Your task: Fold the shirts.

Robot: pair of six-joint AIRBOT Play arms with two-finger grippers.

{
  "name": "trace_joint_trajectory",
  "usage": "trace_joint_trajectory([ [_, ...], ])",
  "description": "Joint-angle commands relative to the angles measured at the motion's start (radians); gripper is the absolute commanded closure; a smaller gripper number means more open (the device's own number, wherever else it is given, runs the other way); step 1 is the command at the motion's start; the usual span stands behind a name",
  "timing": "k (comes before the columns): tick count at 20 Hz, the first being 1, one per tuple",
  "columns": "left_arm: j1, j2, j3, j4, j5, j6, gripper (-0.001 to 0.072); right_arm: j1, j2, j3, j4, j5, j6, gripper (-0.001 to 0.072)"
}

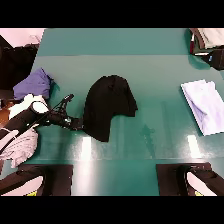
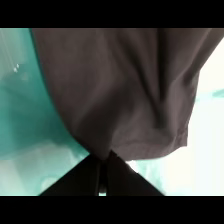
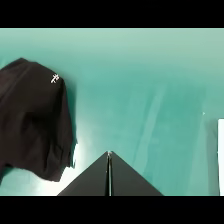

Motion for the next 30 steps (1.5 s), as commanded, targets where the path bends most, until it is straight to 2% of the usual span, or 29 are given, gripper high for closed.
trace_joint_trajectory([
  [1,0.002,0.006,0.047,0.049,-0.006,-0.005,0.0684,0.001,-0.002,-0.047,0.057,0.033,-0.001,0.0684],
  [5,0.002,0.053,0.312,0.376,-0.164,-0.111,0.0684,0.001,-0.014,-0.309,0.250,0.007,-0.035,0.0682],
  [6,0.002,0.067,0.387,0.438,-0.201,-0.112,0.0684,0.001,-0.030,-0.383,0.294,-0.016,-0.058,0.0650],
  [7,0.002,0.081,0.448,0.475,-0.225,-0.112,0.0684,0.001,-0.055,-0.446,0.344,-0.036,-0.081,0.0450],
  [8,0.002,0.093,0.503,0.496,-0.241,-0.112,0.0683,0.001,-0.093,-0.504,0.401,-0.054,-0.101,0.0288],
  [10,0.002,0.105,0.571,0.496,-0.247,-0.114,0.0684,0.012,-0.183,-0.584,0.497,-0.108,-0.153,0.0275],
  [13,0.002,0.102,0.586,0.494,-0.254,-0.139,0.0683,0.089,-0.319,-0.646,0.576,-0.261,-0.224,0.0276],
  [16,0.002,0.102,0.585,0.494,-0.263,-0.139,0.0683,0.192,-0.438,-0.644,0.600,-0.425,-0.229,0.0276],
  [18,0.002,0.102,0.585,0.495,-0.265,-0.139,0.0683,0.241,-0.505,-0.627,0.599,-0.483,-0.229,0.0276],
  [22,0.002,0.102,0.585,0.494,-0.262,-0.139,0.0683,0.298,-0.605,-0.530,0.594,-0.498,-0.229,0.0290],
  [24,0.002,0.102,0.585,0.496,-0.263,-0.139,0.0683,0.303,-0.622,-0.485,0.560,-0.494,-0.229,0.0584],
  [25,0.002,0.102,0.585,0.496,-0.263,-0.138,0.0683,0.301,-0.618,-0.469,0.519,-0.485,-0.229,0.0685],
  [27,0.002,0.103,0.592,0.538,-0.265,-0.141,0.0684,0.283,-0.568,-0.458,0.412,-0.451,-0.222,0.0687],
  [30,0.027,0.103,0.653,0.586,-0.293,-0.161,0.0684,0.190,-0.397,-0.485,0.249,-0.363,-0.182,0.0688],
])
